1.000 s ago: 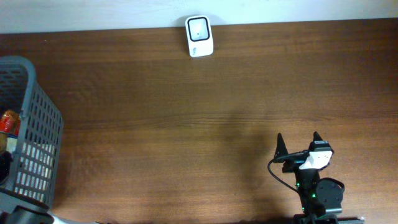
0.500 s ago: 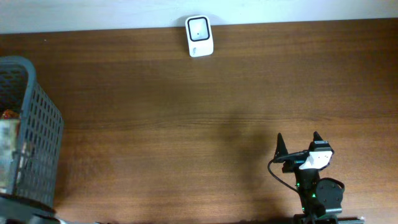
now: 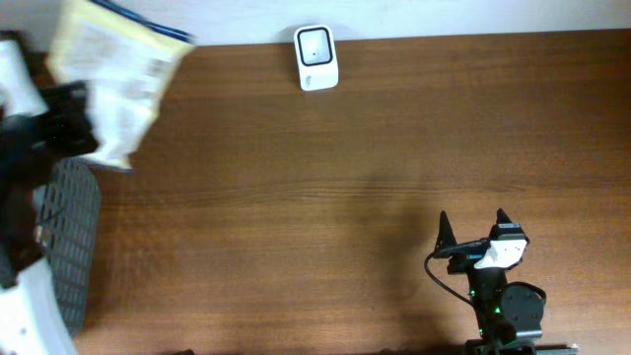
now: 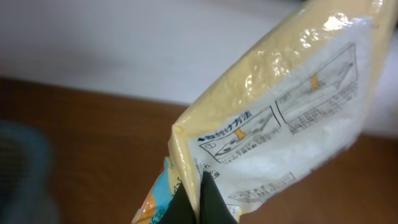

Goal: Scan the item barcode
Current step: 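Carry the yellow bag to the table centre and release it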

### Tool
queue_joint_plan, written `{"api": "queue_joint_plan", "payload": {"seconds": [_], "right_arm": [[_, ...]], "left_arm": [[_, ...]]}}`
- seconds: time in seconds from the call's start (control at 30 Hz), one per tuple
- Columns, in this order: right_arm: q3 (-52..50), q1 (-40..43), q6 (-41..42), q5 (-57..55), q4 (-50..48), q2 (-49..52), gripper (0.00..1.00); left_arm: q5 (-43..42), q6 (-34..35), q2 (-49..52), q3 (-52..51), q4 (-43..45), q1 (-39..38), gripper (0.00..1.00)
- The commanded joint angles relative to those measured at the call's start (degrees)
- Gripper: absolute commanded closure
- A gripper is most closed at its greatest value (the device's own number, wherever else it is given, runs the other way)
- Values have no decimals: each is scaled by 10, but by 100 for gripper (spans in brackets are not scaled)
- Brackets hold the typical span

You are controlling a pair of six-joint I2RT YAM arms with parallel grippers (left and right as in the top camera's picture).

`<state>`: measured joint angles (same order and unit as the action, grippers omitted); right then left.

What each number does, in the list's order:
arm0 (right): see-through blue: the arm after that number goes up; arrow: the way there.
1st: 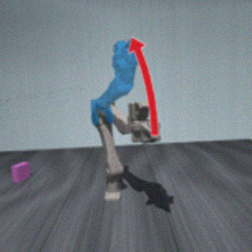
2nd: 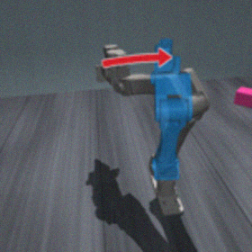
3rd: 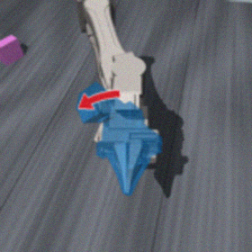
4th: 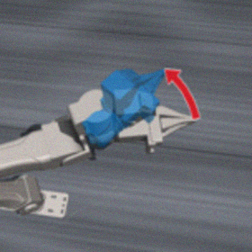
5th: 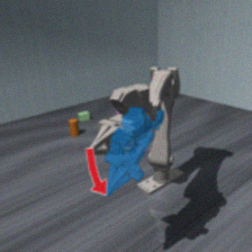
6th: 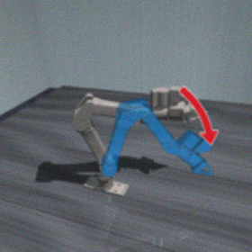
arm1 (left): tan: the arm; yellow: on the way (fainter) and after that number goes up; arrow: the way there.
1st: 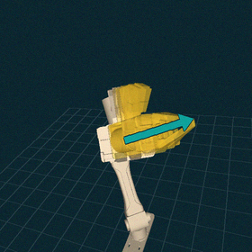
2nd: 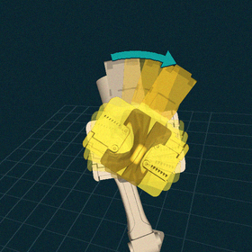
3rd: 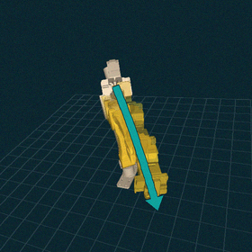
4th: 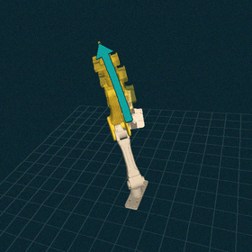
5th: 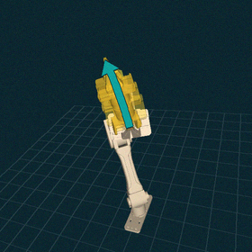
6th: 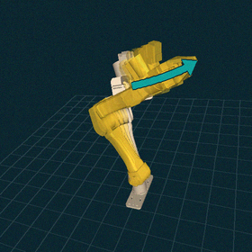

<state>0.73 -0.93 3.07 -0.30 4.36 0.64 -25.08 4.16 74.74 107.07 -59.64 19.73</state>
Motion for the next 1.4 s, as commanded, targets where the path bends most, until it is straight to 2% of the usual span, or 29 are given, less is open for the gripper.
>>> {"api": "queue_joint_plan", "payload": {"seconds": [0.0, 0.1, 0.2, 0.4, 0.53, 0.6, 0.67, 0.83, 0.9, 0.97, 1.0, 1.03, 1.07, 1.17, 1.23, 1.27, 1.33, 1.37], "right_arm": [[-4, 2, 3, 1, 2, -3, 1], [-4, 2, 3, 1, 2, -3, 1], [-4, 2, 3, 1, 2, -3, 1], [-4, 2, 3, 1, 2, -3, 1], [-4, 2, 3, 1, 2, -3, 1], [-4, 2, 3, 1, 2, -3, 1], [-4, 2, 3, 1, 2, -3, 1], [-4, 2, 3, 1, 2, -3, 1], [-4, 2, 3, 1, 2, -3, 1], [-4, 2, 3, 1, 2, -3, 1], [-4, 2, 3, 1, 2, -3, 1], [-4, 2, 3, 1, 2, -3, 1], [-4, 2, 3, 1, 2, -3, 1], [-4, 2, 3, 1, 2, -3, 1], [-4, 2, 3, 1, 2, -3, 1], [-4, 2, 3, 1, 2, -3, 1], [-4, 2, 3, 1, 2, -3, 1], [-4, 2, 3, 1, 2, -3, 1]], "left_arm": [[9, -69, 76, -17, -44, -132, 100], [9, -110, 180, -20, -80, -241, 100], [9, -163, 293, -20, -116, -312, 100], [9, -219, 434, -20, -126, -383, 100], [2, -218, 509, -20, -88, -398, 100], [-54, -218, 512, -20, -31, -412, 100], [-56, -176, 512, -20, 25, -442, 100], [-56, -121, 541, -20, 72, -506, 100], [-56, -80, 573, -20, 91, -517, 100], [-56, -74, 583, -20, 91, -518, 100], [-56, -74, 583, -20, 92, -518, 69], [-58, -74, 583, -11, 91, -516, 20], [-58, -74, 582, 13, 76, -510, 1], [-47, -75, 580, 194, -36, -457, 1], [-4, -75, 580, 383, -152, -404, 1], [23, -75, 580, 465, -201, -381, 1], [118, -104, 580, 720, -362, -312, 1], [160, -103, 548, 719, -371, -285, 1]]}}
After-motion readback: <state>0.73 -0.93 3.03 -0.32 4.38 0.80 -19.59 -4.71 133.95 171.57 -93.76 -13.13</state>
